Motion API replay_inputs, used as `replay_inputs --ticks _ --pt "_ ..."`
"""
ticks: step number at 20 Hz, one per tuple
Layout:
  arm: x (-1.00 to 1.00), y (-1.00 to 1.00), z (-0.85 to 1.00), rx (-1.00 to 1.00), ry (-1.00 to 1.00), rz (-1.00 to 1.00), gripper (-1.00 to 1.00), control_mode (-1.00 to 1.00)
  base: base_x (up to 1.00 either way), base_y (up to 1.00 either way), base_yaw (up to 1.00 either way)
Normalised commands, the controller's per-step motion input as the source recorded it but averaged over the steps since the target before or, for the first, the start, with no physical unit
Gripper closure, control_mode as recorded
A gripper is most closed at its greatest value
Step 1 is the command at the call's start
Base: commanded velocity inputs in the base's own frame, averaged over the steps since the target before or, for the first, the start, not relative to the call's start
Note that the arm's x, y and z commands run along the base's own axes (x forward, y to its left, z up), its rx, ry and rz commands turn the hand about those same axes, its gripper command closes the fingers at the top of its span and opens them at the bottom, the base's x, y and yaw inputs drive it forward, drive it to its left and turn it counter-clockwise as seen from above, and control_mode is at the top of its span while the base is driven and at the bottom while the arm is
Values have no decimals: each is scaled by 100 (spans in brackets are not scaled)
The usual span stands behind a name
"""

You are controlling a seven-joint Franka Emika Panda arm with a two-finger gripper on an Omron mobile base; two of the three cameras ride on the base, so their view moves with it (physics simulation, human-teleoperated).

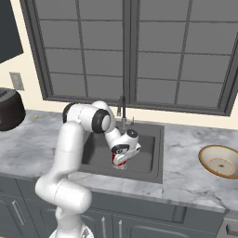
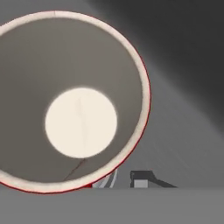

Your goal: Pick the mug and place it in the sink. Pick the bowl and place it in the open cabinet and then close the cabinet.

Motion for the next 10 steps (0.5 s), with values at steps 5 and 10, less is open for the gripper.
replay_inputs --ticks 5,10 --pt "-8 0 30 0 -6 0 -100 -100 0 0 0" --pt "-11 0 36 0 -2 0 -100 -100 0 0 0"
